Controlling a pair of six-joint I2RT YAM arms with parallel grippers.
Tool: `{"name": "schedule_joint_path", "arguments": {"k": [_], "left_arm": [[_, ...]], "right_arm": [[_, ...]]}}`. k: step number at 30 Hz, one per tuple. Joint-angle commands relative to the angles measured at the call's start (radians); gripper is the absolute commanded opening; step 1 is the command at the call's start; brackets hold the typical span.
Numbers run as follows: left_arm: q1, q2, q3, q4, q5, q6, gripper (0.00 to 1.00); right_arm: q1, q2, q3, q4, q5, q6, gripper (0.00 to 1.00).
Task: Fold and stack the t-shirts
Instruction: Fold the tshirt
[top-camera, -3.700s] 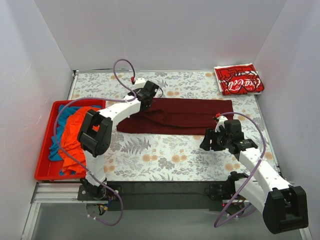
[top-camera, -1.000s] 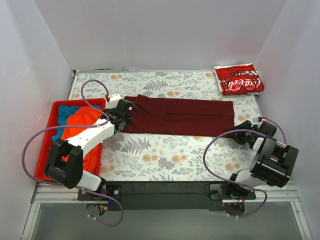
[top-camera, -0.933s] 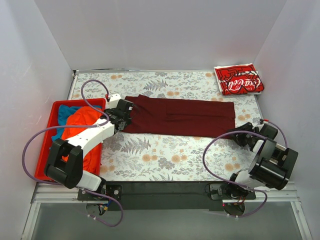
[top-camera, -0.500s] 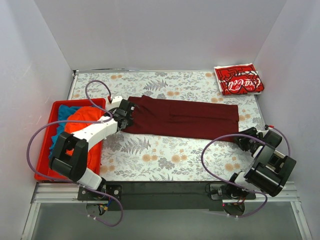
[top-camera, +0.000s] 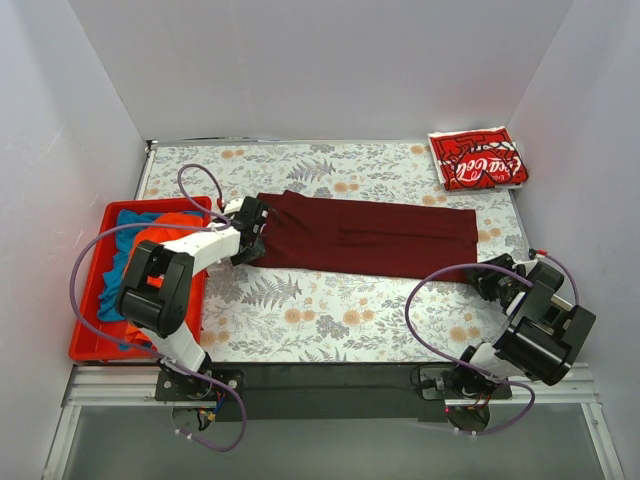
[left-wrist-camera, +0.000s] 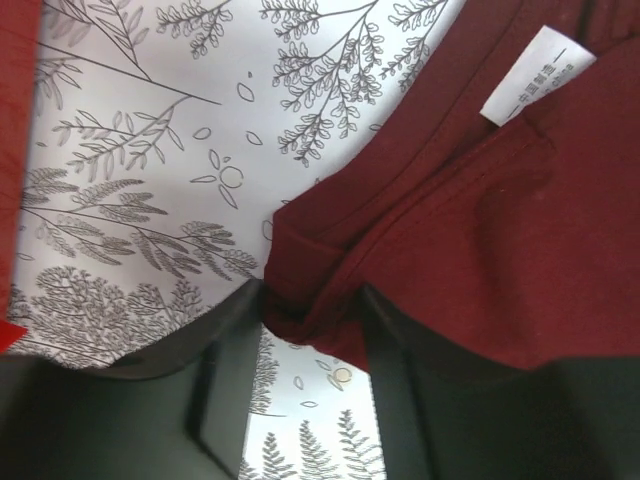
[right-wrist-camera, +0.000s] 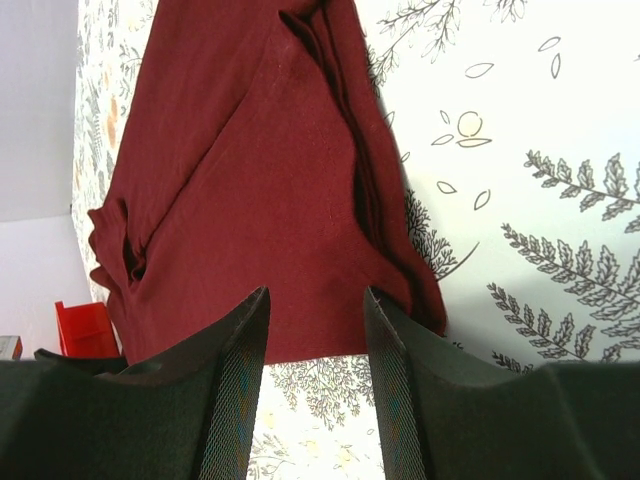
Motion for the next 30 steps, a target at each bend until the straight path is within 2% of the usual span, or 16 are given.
{"name": "schedule_joint_path", "arguments": {"k": [1, 5, 6, 8, 10, 12, 19, 23, 30], "left_arm": [[0.007, 0.029, 0.015, -0.040, 0.014, -0.021, 0.39], [0.009, 0.035, -0.002, -0.077, -0.015, -0.049, 0.20], [0.009, 0.045, -0.001, -0.092, -0.029, -0.058, 0.09], [0.010, 0.055, -0.002, -0.143, -0.061, -0.087, 0.03], [0.013, 0.058, -0.008, -0.210, -0.084, -0.133, 0.02], [0.015, 0.038, -0.050, -0.243, -0.081, -0.162, 0.02], [0.015, -0.229, -0.266, -0.266, 0.032, -0.274, 0.07], [0.015, -0.385, -0.305, -0.278, 0.096, -0.310, 0.16], [0.017, -0.487, -0.249, -0.310, 0.123, -0.304, 0.35]], "right_arm": [[-0.003, 0.025, -0.029, -0.016, 0.086, -0.038, 0.50], [-0.004, -0.001, -0.030, -0.022, 0.125, -0.050, 0.50], [-0.004, -0.004, -0.026, -0.026, 0.138, -0.053, 0.50], [-0.007, -0.015, -0.019, -0.040, 0.152, -0.059, 0.50], [-0.020, -0.019, -0.004, -0.072, 0.180, -0.067, 0.50], [-0.026, -0.024, 0.010, -0.115, 0.198, -0.075, 0.50], [-0.032, -0.044, 0.063, -0.216, 0.253, -0.105, 0.51], [-0.030, -0.091, 0.088, -0.238, 0.237, -0.108, 0.53], [0.002, -0.240, 0.076, -0.154, 0.091, -0.093, 0.56]]}}
